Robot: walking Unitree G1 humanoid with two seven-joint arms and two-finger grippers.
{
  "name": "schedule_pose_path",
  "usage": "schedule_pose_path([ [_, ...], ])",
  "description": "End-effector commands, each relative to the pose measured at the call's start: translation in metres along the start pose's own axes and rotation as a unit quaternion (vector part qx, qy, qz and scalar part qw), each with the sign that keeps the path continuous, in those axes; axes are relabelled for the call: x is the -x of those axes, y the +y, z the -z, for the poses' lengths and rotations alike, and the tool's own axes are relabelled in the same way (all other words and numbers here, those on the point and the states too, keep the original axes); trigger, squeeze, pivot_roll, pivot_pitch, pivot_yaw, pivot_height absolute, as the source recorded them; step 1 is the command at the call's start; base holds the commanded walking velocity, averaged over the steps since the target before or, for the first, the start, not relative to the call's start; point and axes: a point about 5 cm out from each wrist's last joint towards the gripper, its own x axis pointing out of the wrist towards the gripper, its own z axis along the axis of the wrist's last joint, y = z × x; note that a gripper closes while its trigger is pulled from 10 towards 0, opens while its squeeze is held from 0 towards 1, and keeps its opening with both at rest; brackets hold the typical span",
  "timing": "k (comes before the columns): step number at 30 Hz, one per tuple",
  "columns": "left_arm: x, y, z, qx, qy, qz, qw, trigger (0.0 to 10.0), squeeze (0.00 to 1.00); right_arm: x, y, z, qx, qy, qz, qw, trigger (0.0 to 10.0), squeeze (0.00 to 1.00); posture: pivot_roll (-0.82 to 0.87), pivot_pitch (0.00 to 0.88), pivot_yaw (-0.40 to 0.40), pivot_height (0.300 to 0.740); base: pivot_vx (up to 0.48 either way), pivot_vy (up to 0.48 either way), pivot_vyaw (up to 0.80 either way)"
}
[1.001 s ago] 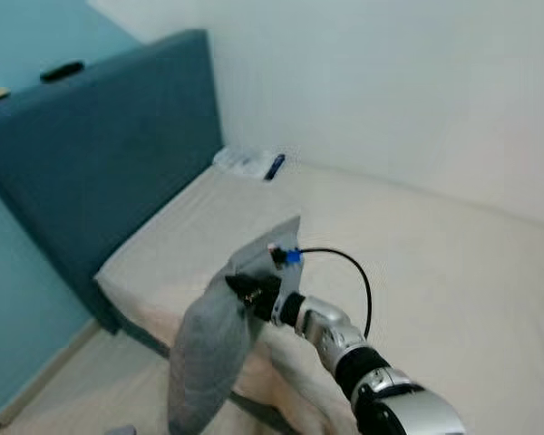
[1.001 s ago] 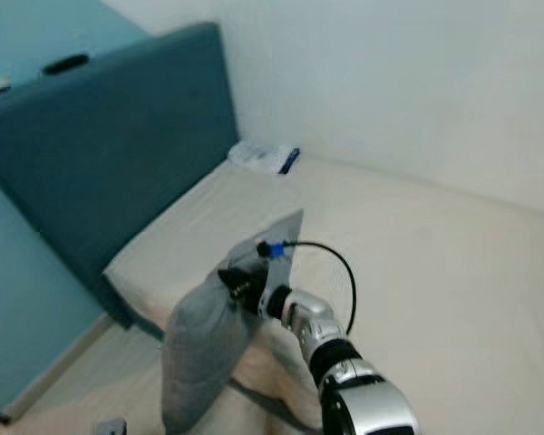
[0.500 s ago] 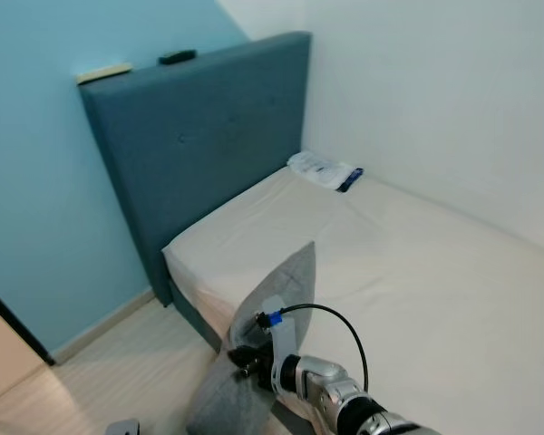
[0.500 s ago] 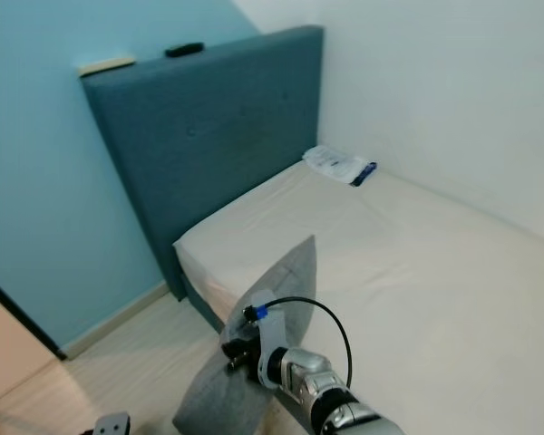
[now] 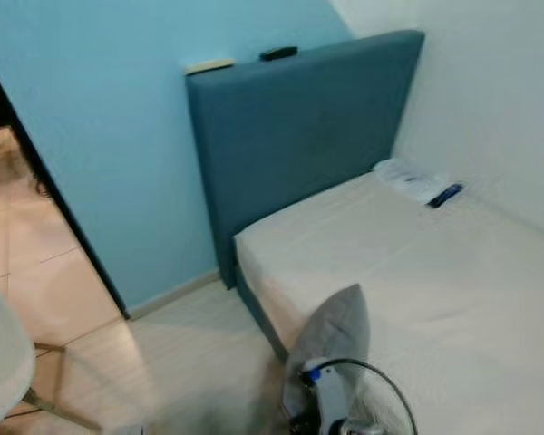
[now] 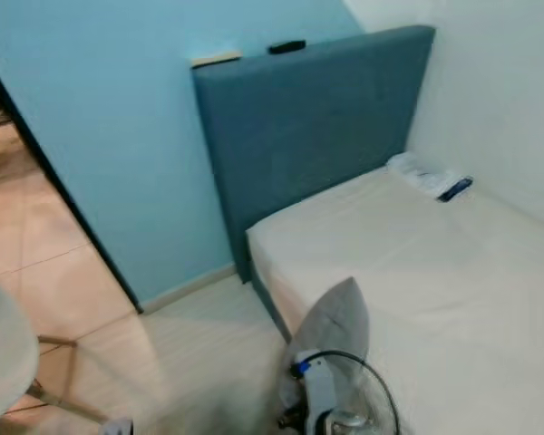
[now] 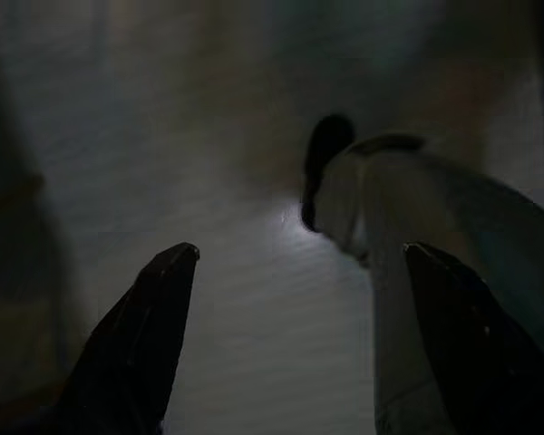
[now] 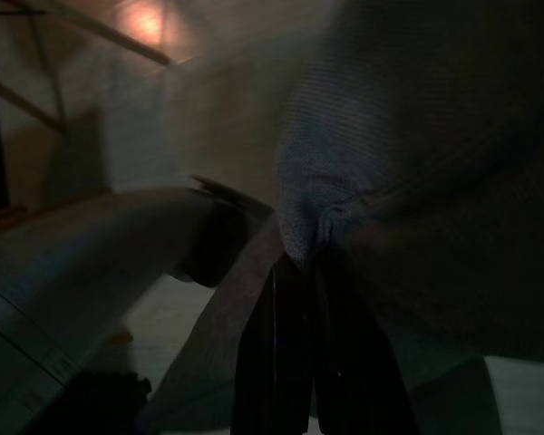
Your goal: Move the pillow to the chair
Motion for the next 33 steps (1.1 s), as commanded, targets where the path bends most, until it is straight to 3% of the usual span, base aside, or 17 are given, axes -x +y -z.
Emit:
schedule_pose_path([
  [1, 0.002, -0.008, 0.017, -0.042, 0.035, 0.031, 0.998, 10.0, 0.0, -0.002, 0.005, -0.009, -0.005, -0.019, -0.013, 1.0, 10.0, 0.0, -0.01, 0.041, -0.021, 0.713, 0.0, 0.0, 0.79],
  [4, 0.003, -0.018, 0.022, -0.087, 0.045, 0.068, 0.993, 10.0, 0.0, -0.002, 0.005, -0.008, -0.006, -0.014, -0.017, 1.0, 10.0, 0.0, -0.01, 0.041, -0.019, 0.713, 0.0, 0.0, 0.8],
  [8, 0.003, -0.026, 0.024, -0.08, 0.05, 0.093, 0.991, 10.0, 0.0, -0.002, 0.006, -0.006, -0.003, -0.005, -0.023, 1.0, 10.0, 0.0, -0.01, 0.042, -0.02, 0.713, 0.0, 0.0, 0.8],
  [11, 0.004, -0.037, 0.026, -0.114, 0.058, 0.118, 0.985, 10.0, 0.0, -0.002, 0.007, -0.001, 0.013, 0.012, -0.03, 0.999, 10.0, 0.0, -0.01, 0.042, -0.023, 0.713, 0.0, 0.0, 0.79],
  [16, 0.004, -0.046, 0.028, -0.128, 0.065, 0.132, 0.981, 10.0, 0.0, -0.001, 0.006, 0.001, 0.02, 0.019, -0.032, 0.999, 10.0, 0.0, -0.01, 0.042, -0.023, 0.713, 0.0, 0.0, 0.8],
  [33, 0.004, -0.047, 0.03, -0.127, 0.065, 0.132, 0.981, 10.0, 0.0, -0.001, 0.006, 0.005, 0.033, 0.024, -0.035, 0.999, 10.0, 0.0, 0.0, 0.042, -0.032, 0.713, 0.0, 0.0, 0.8],
])
